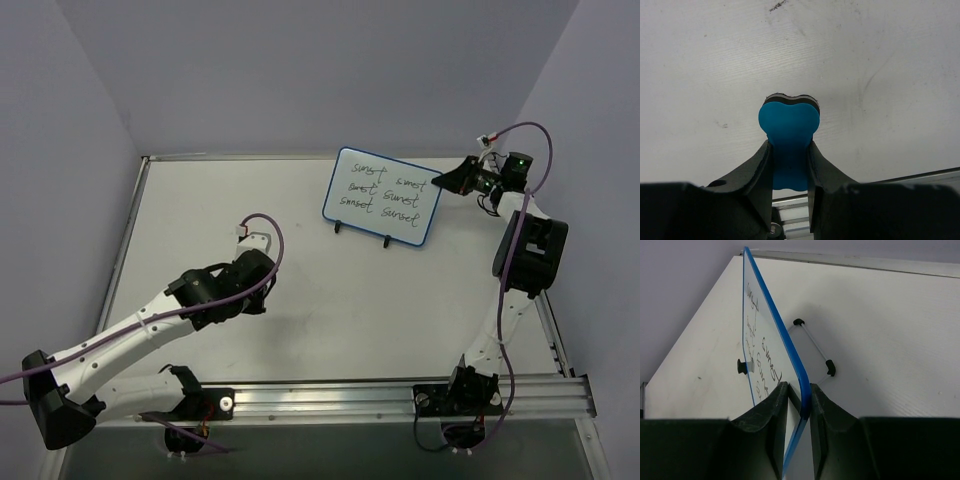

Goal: Erase the whiteboard

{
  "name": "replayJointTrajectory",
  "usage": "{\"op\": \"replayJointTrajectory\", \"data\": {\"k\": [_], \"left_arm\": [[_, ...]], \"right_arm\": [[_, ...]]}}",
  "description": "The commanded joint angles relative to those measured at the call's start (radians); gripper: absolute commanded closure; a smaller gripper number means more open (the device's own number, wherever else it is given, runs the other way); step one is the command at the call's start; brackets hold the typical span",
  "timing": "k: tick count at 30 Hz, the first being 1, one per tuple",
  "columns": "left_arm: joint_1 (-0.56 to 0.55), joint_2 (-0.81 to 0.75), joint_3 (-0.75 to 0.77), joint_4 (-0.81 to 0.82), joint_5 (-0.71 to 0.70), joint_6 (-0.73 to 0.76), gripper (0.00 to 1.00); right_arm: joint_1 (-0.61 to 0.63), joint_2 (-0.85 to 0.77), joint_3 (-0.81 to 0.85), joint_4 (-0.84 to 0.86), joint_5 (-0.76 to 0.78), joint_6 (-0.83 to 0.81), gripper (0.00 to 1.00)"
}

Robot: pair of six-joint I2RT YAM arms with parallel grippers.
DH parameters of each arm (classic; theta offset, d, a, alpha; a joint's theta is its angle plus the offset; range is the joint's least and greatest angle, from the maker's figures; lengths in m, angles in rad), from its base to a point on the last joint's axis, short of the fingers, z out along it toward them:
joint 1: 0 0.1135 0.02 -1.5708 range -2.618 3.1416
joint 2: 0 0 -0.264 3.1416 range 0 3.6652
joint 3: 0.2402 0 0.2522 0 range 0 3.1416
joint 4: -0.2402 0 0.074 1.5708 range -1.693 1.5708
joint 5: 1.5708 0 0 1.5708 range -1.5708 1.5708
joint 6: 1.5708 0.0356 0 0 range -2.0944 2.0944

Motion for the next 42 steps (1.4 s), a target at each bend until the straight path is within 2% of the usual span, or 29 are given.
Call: {"op": "replayJointTrajectory", "data": {"k": [1, 8, 18, 31, 40, 42], "left_arm": [[-0.004, 0.015, 0.023, 0.044, -0.003, 0.021, 0.88], [-0.004, 0.040, 0.051, 0.071, 0.007, 0.027, 0.89], [-0.003, 0.098, 0.146, 0.116, -0.006, 0.045, 0.89], [0.006, 0.169, 0.236, 0.162, -0.045, 0.076, 0.88], [0.009, 0.198, 0.319, 0.183, -0.003, 0.105, 0.88], [0.009, 0.204, 0.325, 0.199, 0.005, 0.108, 0.88]], "right_arm": [[0.028, -0.078, -0.097, 0.063, -0.004, -0.055, 1.00], [0.048, -0.183, -0.261, 0.071, 0.027, -0.117, 1.00], [0.144, -0.365, -0.451, 0.053, 0.089, -0.189, 1.00], [0.155, -0.563, -0.675, 0.065, 0.194, -0.165, 1.00], [0.120, -0.605, -0.671, 0.013, 0.240, -0.107, 1.00], [0.126, -0.582, -0.642, -0.060, 0.241, -0.133, 1.00]]}}
